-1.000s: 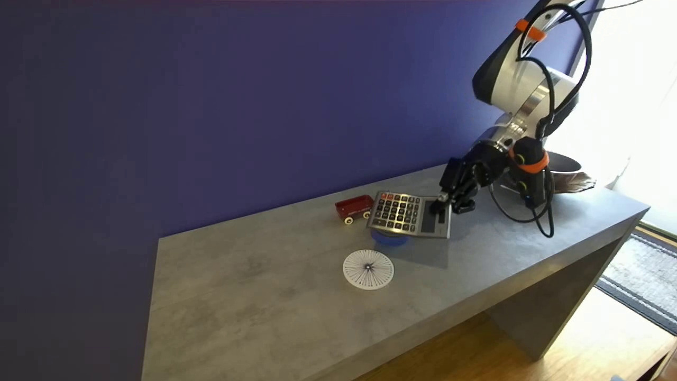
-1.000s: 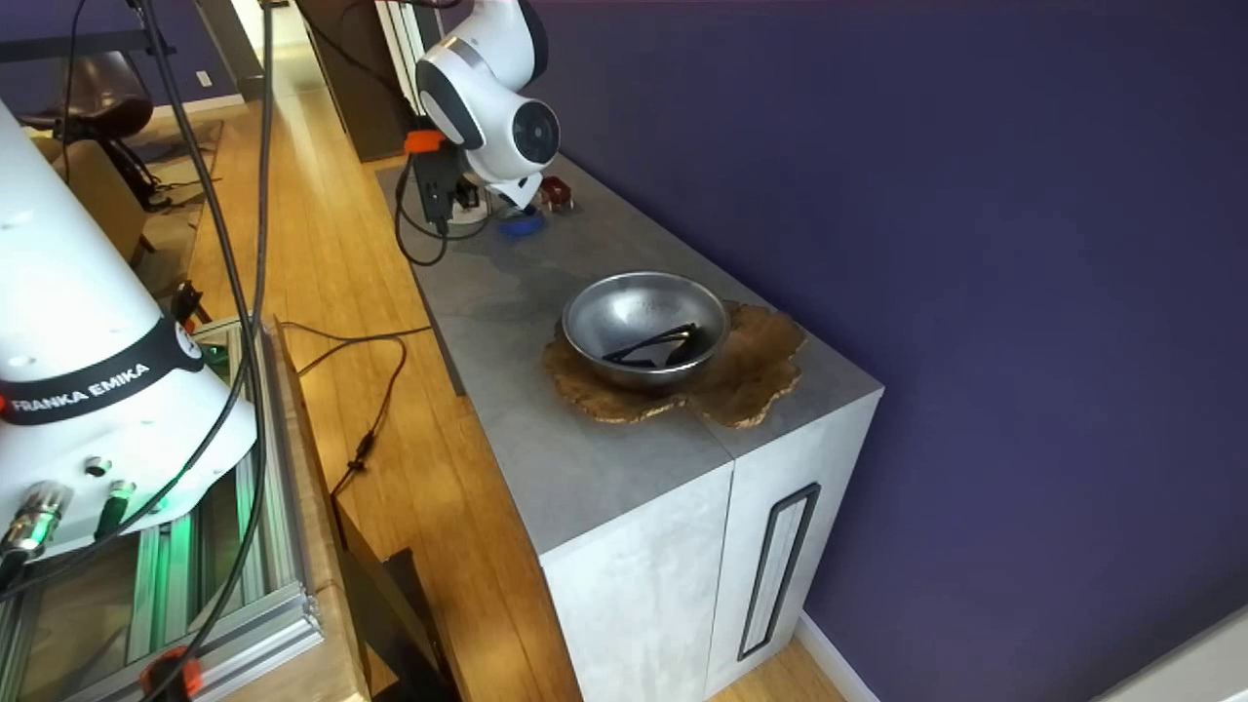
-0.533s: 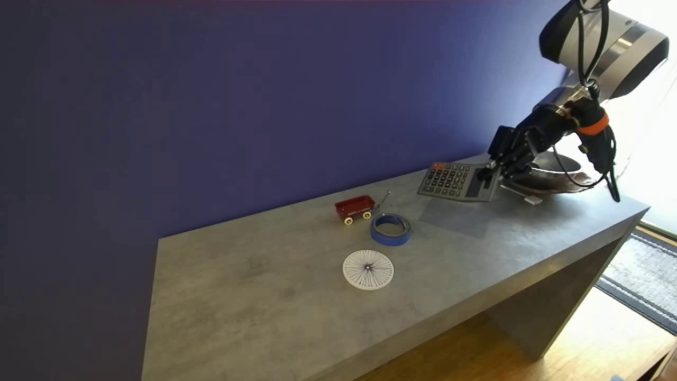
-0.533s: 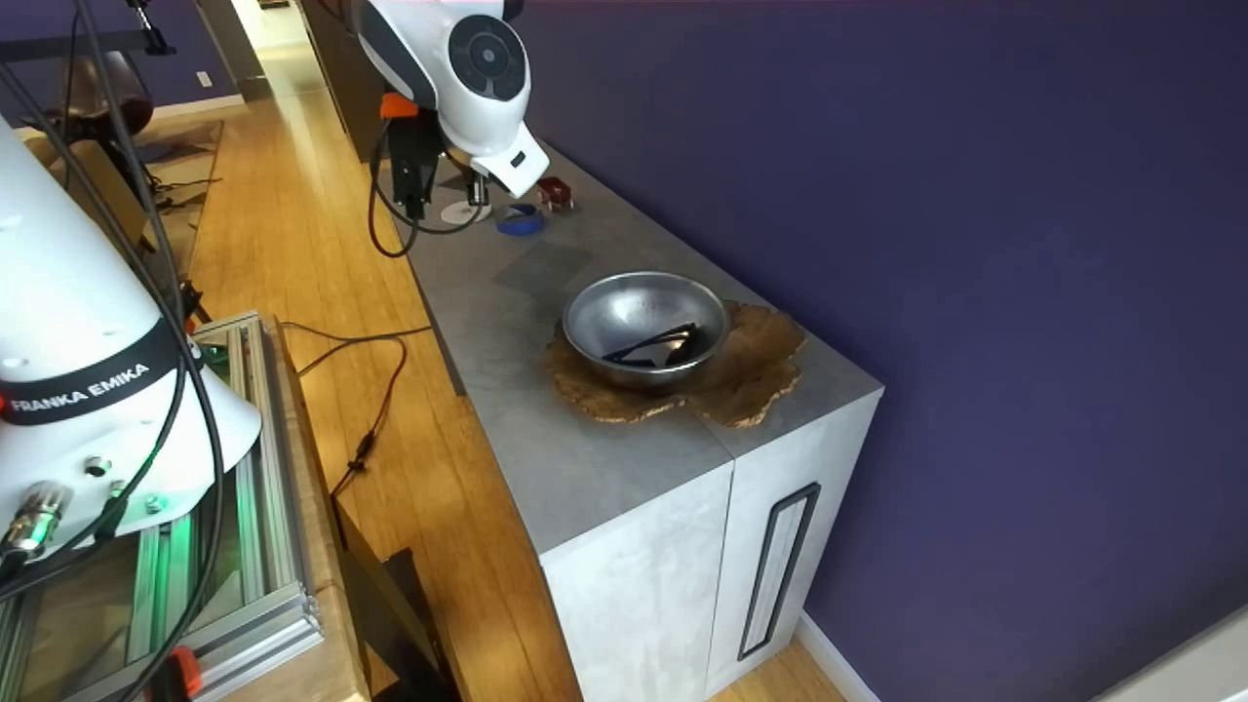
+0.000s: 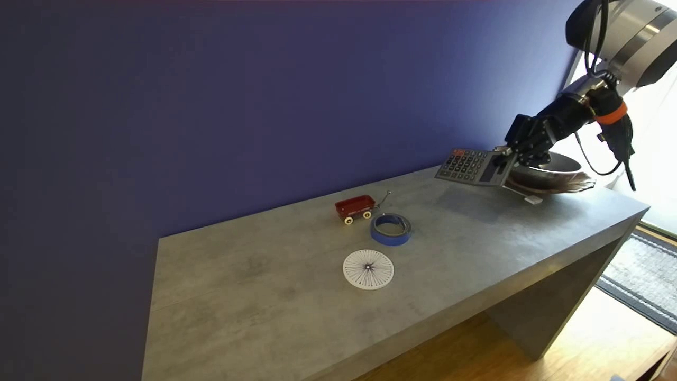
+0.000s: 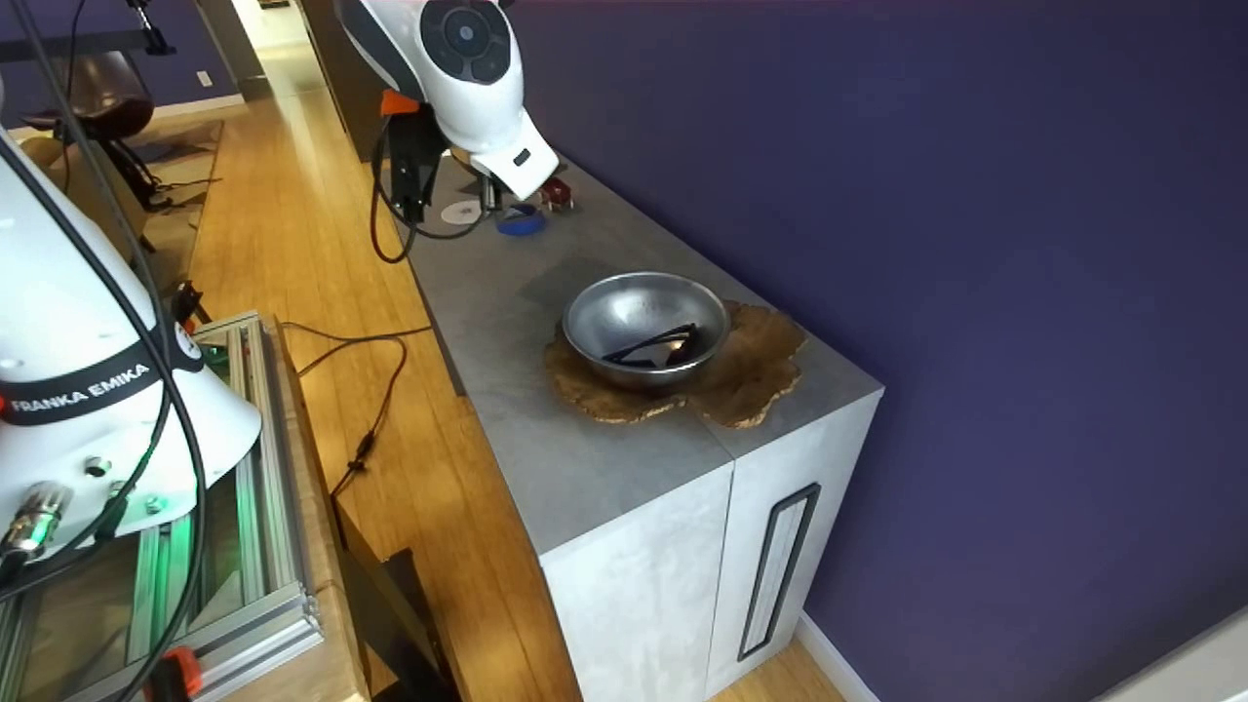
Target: Put the calculator in the silver bowl
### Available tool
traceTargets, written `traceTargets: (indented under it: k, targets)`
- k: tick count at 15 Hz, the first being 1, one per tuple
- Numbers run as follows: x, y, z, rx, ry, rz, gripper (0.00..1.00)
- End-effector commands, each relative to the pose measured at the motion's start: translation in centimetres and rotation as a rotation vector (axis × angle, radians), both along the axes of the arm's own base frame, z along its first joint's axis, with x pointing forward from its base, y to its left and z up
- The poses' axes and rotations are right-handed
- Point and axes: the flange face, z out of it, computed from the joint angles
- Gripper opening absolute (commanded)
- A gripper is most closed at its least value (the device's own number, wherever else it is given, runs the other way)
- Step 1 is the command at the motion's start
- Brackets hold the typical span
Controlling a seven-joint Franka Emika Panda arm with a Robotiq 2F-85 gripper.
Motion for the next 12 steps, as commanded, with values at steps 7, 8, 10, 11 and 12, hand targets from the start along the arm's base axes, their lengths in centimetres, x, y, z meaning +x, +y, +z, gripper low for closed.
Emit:
traceTargets:
  k: [7,8,10,11,12]
  targets:
    - [-2.6,-17.5,3.0,-0.198,-0.041,-0.297,0.04]
    - [-2.9,-18.4,2.7,-0.209,-0.034,-0.309,0.04]
    - [-3.5,-19.8,2.3,-0.204,-0.029,-0.351,0.04]
    - [-3.8,-20.4,2.4,-0.187,-0.028,-0.375,0.04]
    - [-4.1,-21.4,2.6,-0.161,-0.027,-0.403,0.04]
